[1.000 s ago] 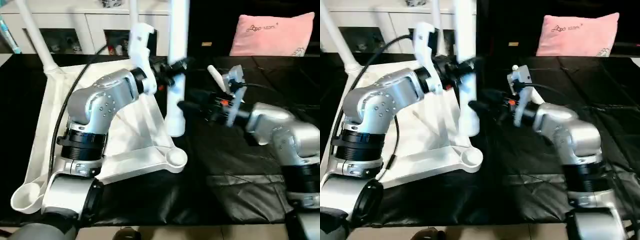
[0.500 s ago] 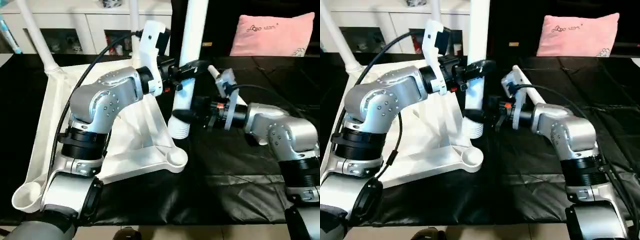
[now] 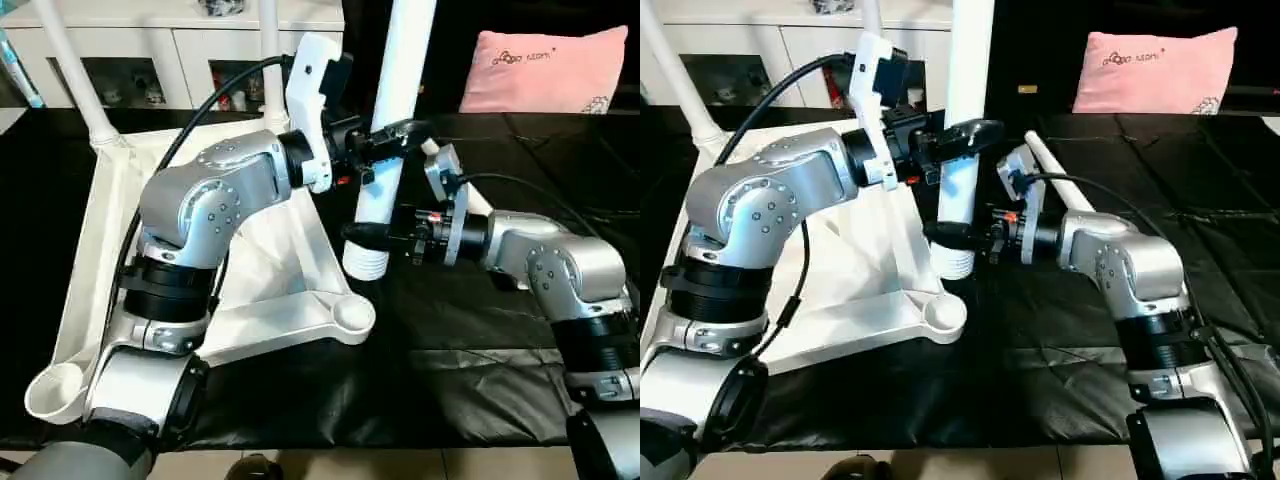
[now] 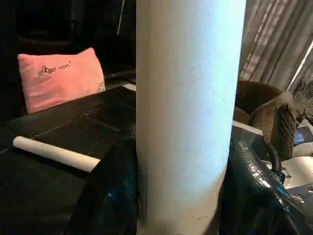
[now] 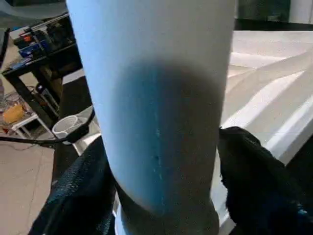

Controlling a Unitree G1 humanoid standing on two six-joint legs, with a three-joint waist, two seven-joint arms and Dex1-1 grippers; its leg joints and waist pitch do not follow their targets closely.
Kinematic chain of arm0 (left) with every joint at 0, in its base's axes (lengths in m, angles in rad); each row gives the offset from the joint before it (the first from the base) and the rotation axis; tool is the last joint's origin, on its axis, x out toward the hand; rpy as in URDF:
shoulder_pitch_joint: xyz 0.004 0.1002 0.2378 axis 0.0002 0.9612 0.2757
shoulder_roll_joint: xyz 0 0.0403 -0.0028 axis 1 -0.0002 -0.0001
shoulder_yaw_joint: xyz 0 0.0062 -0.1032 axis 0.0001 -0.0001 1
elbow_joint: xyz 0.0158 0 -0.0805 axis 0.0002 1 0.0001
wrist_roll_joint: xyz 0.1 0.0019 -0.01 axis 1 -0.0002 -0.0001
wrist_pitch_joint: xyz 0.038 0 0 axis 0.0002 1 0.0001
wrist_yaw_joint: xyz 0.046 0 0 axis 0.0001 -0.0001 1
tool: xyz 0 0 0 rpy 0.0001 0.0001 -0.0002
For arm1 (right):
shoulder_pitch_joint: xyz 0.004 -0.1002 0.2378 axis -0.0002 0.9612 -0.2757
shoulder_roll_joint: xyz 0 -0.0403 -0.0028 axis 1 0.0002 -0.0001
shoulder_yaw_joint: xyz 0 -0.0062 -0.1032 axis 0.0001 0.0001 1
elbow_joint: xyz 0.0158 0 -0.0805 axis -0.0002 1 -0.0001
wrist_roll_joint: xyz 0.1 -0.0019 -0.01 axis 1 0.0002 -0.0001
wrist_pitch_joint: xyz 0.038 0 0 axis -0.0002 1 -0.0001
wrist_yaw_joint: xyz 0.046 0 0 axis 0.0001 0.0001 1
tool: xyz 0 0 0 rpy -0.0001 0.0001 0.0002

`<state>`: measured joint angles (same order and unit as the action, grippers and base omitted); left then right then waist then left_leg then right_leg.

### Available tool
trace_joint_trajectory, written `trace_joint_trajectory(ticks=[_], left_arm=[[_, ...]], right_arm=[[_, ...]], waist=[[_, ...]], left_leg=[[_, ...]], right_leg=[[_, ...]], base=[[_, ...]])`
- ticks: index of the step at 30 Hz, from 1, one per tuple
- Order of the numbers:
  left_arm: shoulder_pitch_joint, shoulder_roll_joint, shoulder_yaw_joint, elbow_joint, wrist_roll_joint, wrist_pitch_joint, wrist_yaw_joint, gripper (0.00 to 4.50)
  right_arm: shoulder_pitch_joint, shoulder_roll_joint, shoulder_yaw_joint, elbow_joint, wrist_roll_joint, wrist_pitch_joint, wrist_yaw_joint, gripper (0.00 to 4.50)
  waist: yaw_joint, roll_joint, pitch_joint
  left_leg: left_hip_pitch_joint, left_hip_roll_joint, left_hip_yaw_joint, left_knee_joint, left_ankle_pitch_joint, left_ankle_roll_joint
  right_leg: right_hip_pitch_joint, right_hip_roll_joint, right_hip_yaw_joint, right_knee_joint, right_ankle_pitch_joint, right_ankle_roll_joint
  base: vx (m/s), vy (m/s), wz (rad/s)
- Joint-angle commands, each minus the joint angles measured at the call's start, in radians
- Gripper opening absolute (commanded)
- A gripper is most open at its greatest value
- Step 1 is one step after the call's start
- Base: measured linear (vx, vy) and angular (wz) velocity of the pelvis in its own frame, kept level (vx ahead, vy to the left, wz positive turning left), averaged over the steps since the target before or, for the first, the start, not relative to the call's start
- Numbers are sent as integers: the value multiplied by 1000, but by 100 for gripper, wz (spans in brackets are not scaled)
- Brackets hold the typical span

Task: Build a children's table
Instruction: Pick table leg

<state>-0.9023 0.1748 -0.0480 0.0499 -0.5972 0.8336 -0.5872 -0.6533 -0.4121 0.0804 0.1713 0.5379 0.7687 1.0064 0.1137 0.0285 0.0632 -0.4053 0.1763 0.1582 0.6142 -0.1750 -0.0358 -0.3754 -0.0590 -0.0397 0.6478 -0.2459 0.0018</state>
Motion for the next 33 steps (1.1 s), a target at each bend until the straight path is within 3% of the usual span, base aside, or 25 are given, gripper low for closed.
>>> trace_joint_trajectory(ticks=[1, 7, 22, 23, 25, 28, 33], left_arm=[[-11, -8, -16, -33, -26, 15, -18, 184], [-16, -20, -13, -40, -28, 24, -19, 184], [-30, -31, 5, -36, -12, 6, -9, 184], [-32, -39, 20, -36, -29, 17, -4, 184], [-35, -57, 57, -44, -84, 45, -8, 254], [-41, -101, 142, -58, -201, 77, 3, 257], [-65, -148, 241, -46, -285, 53, 61, 315]], right_arm=[[-14, 0, 10, 12, -7, 7, 9, 270], [-14, 1, 21, 18, -13, 5, 17, 212], [-11, 1, 27, 30, -22, -3, 21, 199], [-9, 2, 26, 30, -22, -5, 18, 199], [-5, 7, 24, 32, -26, -13, 11, 198], [0, 17, 23, 40, -38, -29, -11, 198], [-4, 40, 4, 65, -47, -45, -62, 196]], waist=[[1, -2, -87], [1, -2, -88], [3, -2, -89], [2, -2, -89], [2, -1, -90], [4, -2, -89], [3, -5, -88]], left_leg=[[27, 44, -11, -51, -2, 45], [26, 44, -11, -51, -5, 46], [26, 43, -11, -50, -3, 47], [26, 43, -11, -49, -2, 47], [26, 43, -11, -48, 2, 47], [24, 42, -10, -48, -6, 44], [25, 41, -10, -49, -23, 50]], right_leg=[[55, -74, 36, -53, 231, -302], [56, -74, 35, -53, 227, -303], [56, -74, 35, -52, 233, -303], [57, -75, 36, -52, 236, -304], [56, -74, 35, -50, 246, -309], [57, -77, 35, -51, 244, -325], [56, -76, 35, -56, 210, -321]], base=[[0, 0, 0], [0, 0, 0], [0, 0, 0], [0, 0, 0], [0, 0, 0], [0, 0, 0], [0, 0, 0]])
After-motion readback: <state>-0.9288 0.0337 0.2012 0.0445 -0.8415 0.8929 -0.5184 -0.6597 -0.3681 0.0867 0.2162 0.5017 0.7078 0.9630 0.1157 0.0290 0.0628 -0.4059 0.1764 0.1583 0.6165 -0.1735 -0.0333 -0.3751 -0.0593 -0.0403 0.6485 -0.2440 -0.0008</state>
